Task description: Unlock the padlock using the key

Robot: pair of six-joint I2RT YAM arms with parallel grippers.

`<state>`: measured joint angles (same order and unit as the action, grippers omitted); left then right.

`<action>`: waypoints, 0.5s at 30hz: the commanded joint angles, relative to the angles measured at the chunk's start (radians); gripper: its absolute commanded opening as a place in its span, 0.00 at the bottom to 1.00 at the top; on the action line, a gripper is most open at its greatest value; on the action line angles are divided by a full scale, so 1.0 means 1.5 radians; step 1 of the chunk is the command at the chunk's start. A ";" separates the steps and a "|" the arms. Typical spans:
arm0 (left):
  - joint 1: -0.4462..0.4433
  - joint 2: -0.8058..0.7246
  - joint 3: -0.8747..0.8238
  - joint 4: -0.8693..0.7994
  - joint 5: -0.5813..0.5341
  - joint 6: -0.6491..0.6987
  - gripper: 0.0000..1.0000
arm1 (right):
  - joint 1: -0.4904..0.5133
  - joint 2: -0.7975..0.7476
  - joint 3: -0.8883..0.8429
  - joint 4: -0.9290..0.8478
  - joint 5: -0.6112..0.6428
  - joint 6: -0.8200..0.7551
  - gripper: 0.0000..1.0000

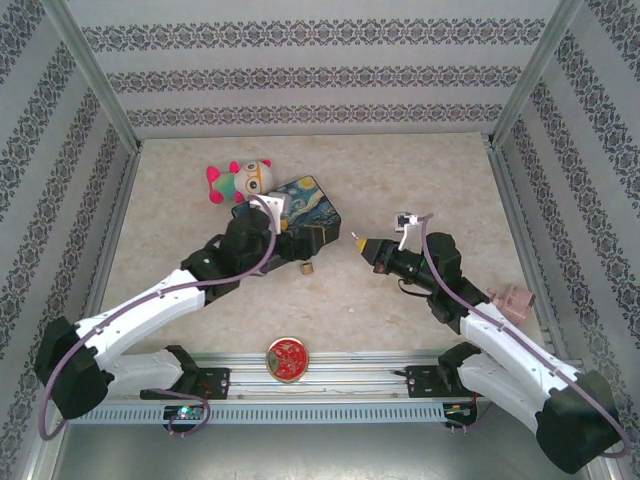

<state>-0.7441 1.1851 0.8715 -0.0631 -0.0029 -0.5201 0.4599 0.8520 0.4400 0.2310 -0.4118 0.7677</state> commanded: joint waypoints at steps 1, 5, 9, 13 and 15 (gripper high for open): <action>-0.044 0.044 -0.009 -0.069 -0.144 -0.013 0.99 | -0.006 -0.031 -0.010 -0.130 0.082 -0.049 0.00; -0.062 0.106 -0.009 -0.086 -0.182 -0.064 0.99 | -0.006 -0.031 -0.008 -0.182 0.109 -0.059 0.00; -0.071 0.165 -0.004 -0.098 -0.201 -0.106 0.99 | -0.004 -0.007 0.000 -0.209 0.115 -0.077 0.00; -0.082 0.212 -0.004 -0.096 -0.219 -0.150 0.99 | 0.000 0.015 0.007 -0.231 0.135 -0.087 0.00; -0.088 0.233 0.002 -0.093 -0.228 -0.160 0.97 | 0.002 0.026 0.011 -0.239 0.145 -0.088 0.00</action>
<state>-0.8536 1.5097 0.8669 -0.1738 -0.2848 -0.6956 0.4606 0.8780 0.4358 -0.0856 -0.2420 0.6659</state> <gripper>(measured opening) 0.971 0.057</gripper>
